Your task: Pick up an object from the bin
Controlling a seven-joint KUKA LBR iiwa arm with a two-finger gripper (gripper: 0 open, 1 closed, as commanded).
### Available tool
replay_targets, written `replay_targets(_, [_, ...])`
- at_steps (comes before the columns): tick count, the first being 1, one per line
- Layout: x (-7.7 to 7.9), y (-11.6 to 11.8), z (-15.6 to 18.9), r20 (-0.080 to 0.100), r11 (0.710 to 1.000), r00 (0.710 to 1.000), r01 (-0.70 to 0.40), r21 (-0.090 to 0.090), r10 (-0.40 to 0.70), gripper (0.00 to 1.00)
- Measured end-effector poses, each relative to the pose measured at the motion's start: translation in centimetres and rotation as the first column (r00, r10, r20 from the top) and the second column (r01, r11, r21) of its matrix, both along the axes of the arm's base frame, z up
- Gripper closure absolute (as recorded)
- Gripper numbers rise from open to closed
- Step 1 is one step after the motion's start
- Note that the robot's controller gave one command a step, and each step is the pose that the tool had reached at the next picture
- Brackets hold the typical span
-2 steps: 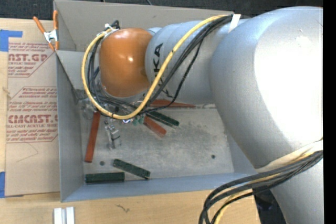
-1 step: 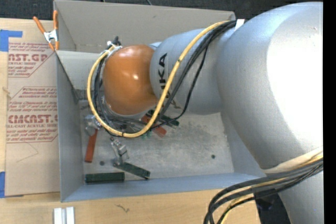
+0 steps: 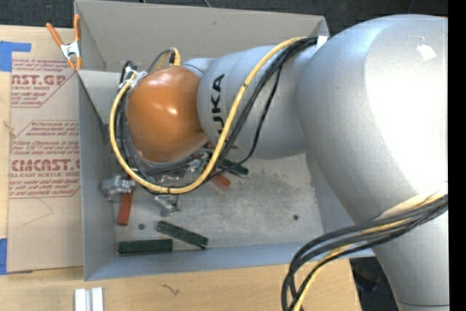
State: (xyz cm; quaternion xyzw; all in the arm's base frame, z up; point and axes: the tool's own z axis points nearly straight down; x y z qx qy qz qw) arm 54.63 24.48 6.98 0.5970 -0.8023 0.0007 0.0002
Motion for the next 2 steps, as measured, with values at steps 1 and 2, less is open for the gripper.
replay_targets(1, [0.01, -0.04, -0.01, -0.001, 1.0, 1.0, 0.003, 0.002, -0.003, 0.0])
replay_targets(2, [0.01, 0.13, 0.04, 0.0, 1.0, 1.0, 0.003, 0.005, -0.003, 1.0])
